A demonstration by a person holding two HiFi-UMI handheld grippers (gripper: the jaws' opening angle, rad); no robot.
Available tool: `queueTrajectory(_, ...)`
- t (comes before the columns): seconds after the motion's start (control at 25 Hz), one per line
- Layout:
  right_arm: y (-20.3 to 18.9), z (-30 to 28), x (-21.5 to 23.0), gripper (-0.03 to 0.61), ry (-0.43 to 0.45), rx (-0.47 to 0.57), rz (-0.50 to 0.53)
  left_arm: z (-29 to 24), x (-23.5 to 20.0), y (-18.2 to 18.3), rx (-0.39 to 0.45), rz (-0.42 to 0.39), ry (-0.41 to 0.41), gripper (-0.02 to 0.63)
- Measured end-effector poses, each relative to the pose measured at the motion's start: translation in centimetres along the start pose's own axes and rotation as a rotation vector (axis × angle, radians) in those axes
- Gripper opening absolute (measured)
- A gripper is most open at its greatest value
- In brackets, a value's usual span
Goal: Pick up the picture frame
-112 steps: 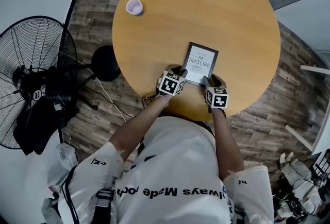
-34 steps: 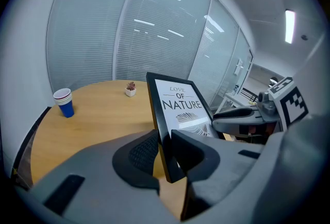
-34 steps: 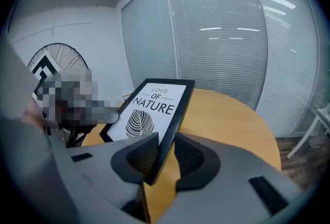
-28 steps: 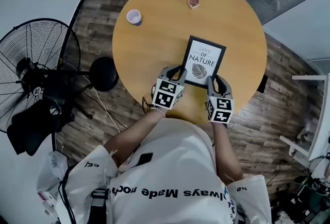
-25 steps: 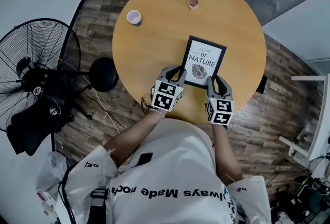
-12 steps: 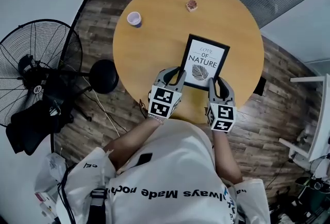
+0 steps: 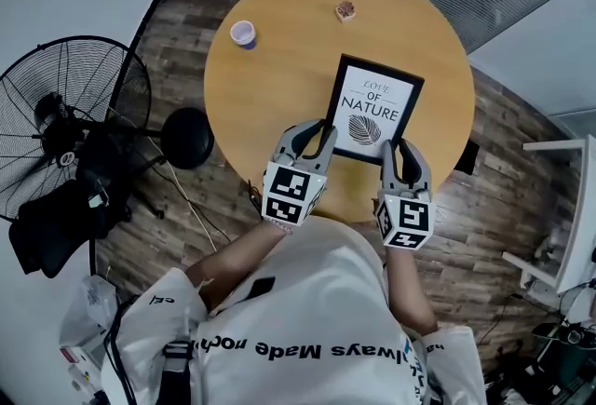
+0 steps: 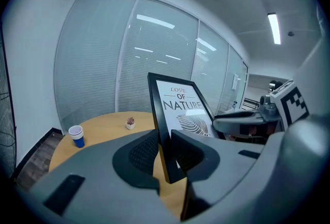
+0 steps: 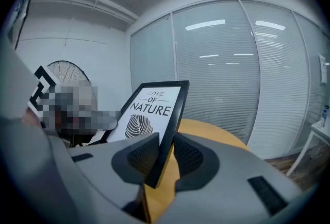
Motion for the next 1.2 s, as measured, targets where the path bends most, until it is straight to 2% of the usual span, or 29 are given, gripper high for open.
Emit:
queueTrajectory(0.6,4.3,3.3,-1.2,0.101,0.000,0.126,-0.011,3.5,0.7,4.6,0.127,-0.037,0.019,0.091)
queueTrajectory(1.2,8.3,6.8,-2.9,0.100,0.012,0.237,0.042,7.2,1.6,8.2,0.245,-0.038,0.027,0.089)
Point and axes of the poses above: the fingertips, and each gripper's own axes: z backward along the fingers, x to its right, y out of its top, the point moved 7 cm from there along z, backward along the fingers, and after that the axes turned 5 degrees about -z, right-handed, at the moved point
